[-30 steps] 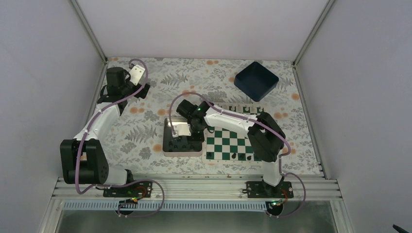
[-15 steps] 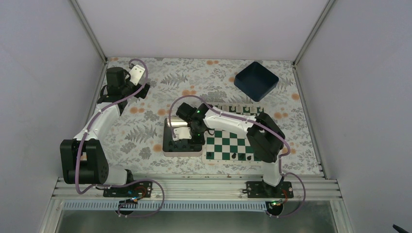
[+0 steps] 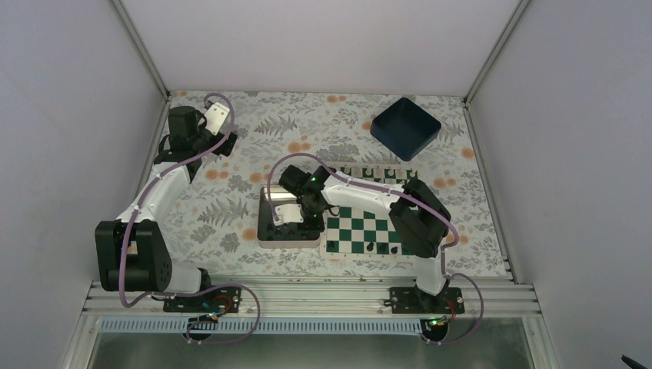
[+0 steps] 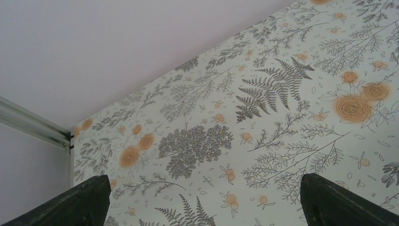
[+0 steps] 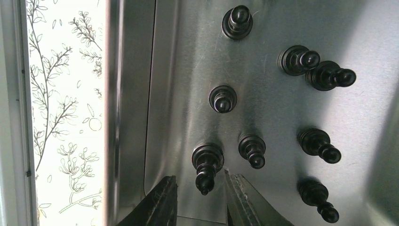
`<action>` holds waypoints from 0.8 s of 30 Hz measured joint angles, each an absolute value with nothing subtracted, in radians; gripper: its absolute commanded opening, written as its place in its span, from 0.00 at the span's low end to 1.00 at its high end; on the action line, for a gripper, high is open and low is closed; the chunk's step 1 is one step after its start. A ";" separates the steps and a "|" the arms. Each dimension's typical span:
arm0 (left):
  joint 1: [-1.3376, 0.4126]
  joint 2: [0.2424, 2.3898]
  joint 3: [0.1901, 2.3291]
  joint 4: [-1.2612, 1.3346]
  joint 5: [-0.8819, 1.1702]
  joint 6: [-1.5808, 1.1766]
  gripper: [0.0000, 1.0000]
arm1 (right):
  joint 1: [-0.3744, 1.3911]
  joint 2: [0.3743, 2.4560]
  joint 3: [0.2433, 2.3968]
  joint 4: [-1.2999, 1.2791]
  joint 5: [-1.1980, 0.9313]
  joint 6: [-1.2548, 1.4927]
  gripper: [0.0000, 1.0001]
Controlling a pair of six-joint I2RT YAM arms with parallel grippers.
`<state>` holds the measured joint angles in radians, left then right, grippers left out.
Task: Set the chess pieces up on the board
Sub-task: Pick up the chess piece from the storage box.
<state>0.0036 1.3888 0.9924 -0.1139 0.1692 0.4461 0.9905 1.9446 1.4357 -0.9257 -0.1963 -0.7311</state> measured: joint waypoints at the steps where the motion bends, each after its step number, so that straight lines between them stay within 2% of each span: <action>1: 0.004 1.389 0.992 -0.114 0.169 0.446 1.00 | 0.991 1.945 1.435 -0.923 -0.196 -0.731 0.28; 8: 0.004 1.389 0.992 -0.114 0.169 0.451 1.00 | 0.994 1.951 1.426 -0.908 -0.196 -0.731 0.23; 16: 0.004 1.389 0.992 -0.114 0.170 0.453 1.00 | 0.995 1.963 1.425 -0.891 -0.196 -0.729 0.08; 24: 0.004 1.389 0.992 -0.114 0.170 0.453 1.00 | 0.994 1.919 1.424 -0.897 -0.182 -0.723 0.06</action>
<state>0.0036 1.3888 0.9924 -0.1139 0.1696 0.4530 0.9936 1.9194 1.4242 -0.8967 -0.1818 -0.7231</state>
